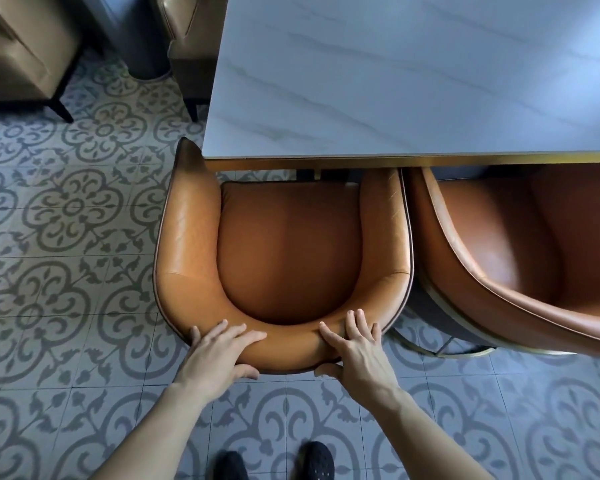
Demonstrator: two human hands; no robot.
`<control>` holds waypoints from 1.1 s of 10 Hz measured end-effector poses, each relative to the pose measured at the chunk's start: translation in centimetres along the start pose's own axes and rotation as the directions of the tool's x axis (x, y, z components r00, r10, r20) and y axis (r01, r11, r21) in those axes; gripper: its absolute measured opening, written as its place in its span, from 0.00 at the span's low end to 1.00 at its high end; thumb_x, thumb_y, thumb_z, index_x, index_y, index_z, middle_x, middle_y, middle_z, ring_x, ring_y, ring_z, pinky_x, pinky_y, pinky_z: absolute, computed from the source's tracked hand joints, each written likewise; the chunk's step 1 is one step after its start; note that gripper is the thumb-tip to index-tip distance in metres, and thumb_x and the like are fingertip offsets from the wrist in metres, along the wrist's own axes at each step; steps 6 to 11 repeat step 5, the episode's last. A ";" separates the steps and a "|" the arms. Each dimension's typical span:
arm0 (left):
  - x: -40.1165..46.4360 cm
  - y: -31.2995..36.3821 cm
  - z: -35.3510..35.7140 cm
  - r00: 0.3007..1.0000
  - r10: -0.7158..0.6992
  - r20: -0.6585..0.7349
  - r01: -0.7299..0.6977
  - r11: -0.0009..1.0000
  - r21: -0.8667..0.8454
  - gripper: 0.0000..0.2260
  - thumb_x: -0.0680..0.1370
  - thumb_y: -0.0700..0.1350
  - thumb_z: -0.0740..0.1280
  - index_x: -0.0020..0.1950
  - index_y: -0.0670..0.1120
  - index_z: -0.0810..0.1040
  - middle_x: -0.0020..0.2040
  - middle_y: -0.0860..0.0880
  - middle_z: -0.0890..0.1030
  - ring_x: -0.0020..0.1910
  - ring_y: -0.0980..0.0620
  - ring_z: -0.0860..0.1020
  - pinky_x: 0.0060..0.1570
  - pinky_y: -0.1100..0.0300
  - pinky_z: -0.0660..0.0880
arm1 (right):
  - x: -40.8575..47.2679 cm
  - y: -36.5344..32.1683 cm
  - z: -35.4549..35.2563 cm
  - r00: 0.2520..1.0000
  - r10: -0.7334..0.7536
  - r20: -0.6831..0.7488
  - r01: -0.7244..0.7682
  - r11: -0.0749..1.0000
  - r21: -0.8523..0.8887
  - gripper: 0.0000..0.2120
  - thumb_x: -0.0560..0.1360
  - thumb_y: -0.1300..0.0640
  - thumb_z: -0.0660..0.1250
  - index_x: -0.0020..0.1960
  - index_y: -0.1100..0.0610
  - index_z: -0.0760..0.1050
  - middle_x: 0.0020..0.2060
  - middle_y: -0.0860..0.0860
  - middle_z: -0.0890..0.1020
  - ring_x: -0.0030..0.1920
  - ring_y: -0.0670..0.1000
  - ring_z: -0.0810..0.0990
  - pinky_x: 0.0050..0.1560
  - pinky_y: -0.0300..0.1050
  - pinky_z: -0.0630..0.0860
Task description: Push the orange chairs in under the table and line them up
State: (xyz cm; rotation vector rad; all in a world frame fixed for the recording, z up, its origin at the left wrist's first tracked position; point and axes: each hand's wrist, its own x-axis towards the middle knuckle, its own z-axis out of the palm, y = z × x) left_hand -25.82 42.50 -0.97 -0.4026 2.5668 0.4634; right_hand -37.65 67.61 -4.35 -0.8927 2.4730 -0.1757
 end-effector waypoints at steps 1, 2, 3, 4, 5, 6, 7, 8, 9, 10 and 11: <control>0.1 0.0 -0.1 1.000 -0.005 0.001 0.005 1.000 -0.008 0.31 0.72 0.63 0.70 0.73 0.67 0.63 0.77 0.56 0.64 0.78 0.48 0.56 0.73 0.31 0.49 | -0.1 -0.2 -0.2 1.000 -0.005 0.001 0.005 1.000 -0.016 0.40 0.74 0.34 0.68 0.81 0.42 0.56 0.79 0.63 0.58 0.81 0.64 0.47 0.78 0.70 0.50; 0.1 -0.1 0.1 1.000 -0.007 -0.016 0.007 1.000 -0.029 0.31 0.72 0.63 0.71 0.73 0.67 0.63 0.76 0.56 0.65 0.78 0.48 0.56 0.73 0.31 0.48 | -0.2 -0.3 -0.5 1.000 0.007 0.009 -0.007 1.000 0.005 0.40 0.75 0.33 0.68 0.81 0.41 0.56 0.80 0.63 0.56 0.82 0.64 0.46 0.78 0.70 0.49; 0.0 -0.5 0.7 0.999 0.007 -0.041 -0.009 0.999 -0.049 0.31 0.72 0.62 0.71 0.73 0.67 0.63 0.77 0.57 0.64 0.78 0.49 0.55 0.73 0.31 0.47 | -0.6 -0.7 -0.9 0.999 0.029 0.016 -0.029 1.000 0.010 0.40 0.75 0.34 0.69 0.81 0.41 0.56 0.81 0.62 0.55 0.82 0.63 0.45 0.79 0.68 0.49; -0.9 -0.2 0.5 0.999 -0.003 -0.050 -0.001 0.997 -0.074 0.30 0.76 0.61 0.68 0.75 0.66 0.59 0.78 0.57 0.60 0.78 0.51 0.52 0.74 0.35 0.47 | -1.7 -2.0 -2.0 0.997 0.073 -0.003 -0.073 0.997 0.010 0.38 0.76 0.35 0.68 0.81 0.42 0.57 0.80 0.59 0.58 0.81 0.61 0.49 0.77 0.68 0.54; -2.6 -0.2 0.6 0.998 0.014 -0.069 -0.020 0.996 -0.087 0.28 0.78 0.61 0.65 0.76 0.62 0.60 0.79 0.55 0.60 0.78 0.51 0.54 0.76 0.44 0.52 | -3.5 -3.2 -2.7 0.994 0.101 -0.029 -0.100 0.994 0.031 0.32 0.78 0.37 0.66 0.77 0.44 0.62 0.70 0.53 0.67 0.75 0.58 0.60 0.71 0.64 0.65; -2.6 -0.2 0.6 0.998 0.014 -0.069 -0.020 0.996 -0.087 0.28 0.78 0.61 0.65 0.76 0.62 0.60 0.79 0.55 0.60 0.78 0.51 0.54 0.76 0.44 0.52 | -3.5 -3.2 -2.7 0.994 0.101 -0.029 -0.100 0.994 0.031 0.32 0.78 0.37 0.66 0.77 0.44 0.62 0.70 0.53 0.67 0.75 0.58 0.60 0.71 0.64 0.65; -2.6 -0.2 0.6 0.998 0.014 -0.069 -0.020 0.996 -0.087 0.28 0.78 0.61 0.65 0.76 0.62 0.60 0.79 0.55 0.60 0.78 0.51 0.54 0.76 0.44 0.52 | -3.5 -3.2 -2.7 0.994 0.101 -0.029 -0.100 0.994 0.031 0.32 0.78 0.37 0.66 0.77 0.44 0.62 0.70 0.53 0.67 0.75 0.58 0.60 0.71 0.64 0.65; -2.6 -0.2 0.6 0.998 0.014 -0.069 -0.020 0.996 -0.087 0.28 0.78 0.61 0.65 0.76 0.62 0.60 0.79 0.55 0.60 0.78 0.51 0.54 0.76 0.44 0.52 | -3.5 -3.2 -2.7 0.994 0.101 -0.029 -0.100 0.994 0.031 0.32 0.78 0.37 0.66 0.77 0.44 0.62 0.70 0.53 0.67 0.75 0.58 0.60 0.71 0.64 0.65; -2.6 -0.2 0.6 0.998 0.014 -0.069 -0.020 0.996 -0.087 0.28 0.78 0.61 0.65 0.76 0.62 0.60 0.79 0.55 0.60 0.78 0.51 0.54 0.76 0.44 0.52 | -3.5 -3.2 -2.7 0.994 0.101 -0.029 -0.100 0.994 0.031 0.32 0.78 0.37 0.66 0.77 0.44 0.62 0.70 0.53 0.67 0.75 0.58 0.60 0.71 0.64 0.65; -2.6 -0.2 0.6 0.998 0.014 -0.069 -0.020 0.996 -0.087 0.28 0.78 0.61 0.65 0.76 0.62 0.60 0.79 0.55 0.60 0.78 0.51 0.54 0.76 0.44 0.52 | -3.5 -3.2 -2.7 0.994 0.101 -0.029 -0.100 0.994 0.031 0.32 0.78 0.37 0.66 0.77 0.44 0.62 0.70 0.53 0.67 0.75 0.58 0.60 0.71 0.64 0.65; -2.6 -0.2 0.6 0.998 0.014 -0.069 -0.020 0.996 -0.087 0.28 0.78 0.61 0.65 0.76 0.62 0.60 0.79 0.55 0.60 0.78 0.51 0.54 0.76 0.44 0.52 | -3.5 -3.2 -2.7 0.994 0.101 -0.029 -0.100 0.994 0.031 0.32 0.78 0.37 0.66 0.77 0.44 0.62 0.70 0.53 0.67 0.75 0.58 0.60 0.71 0.64 0.65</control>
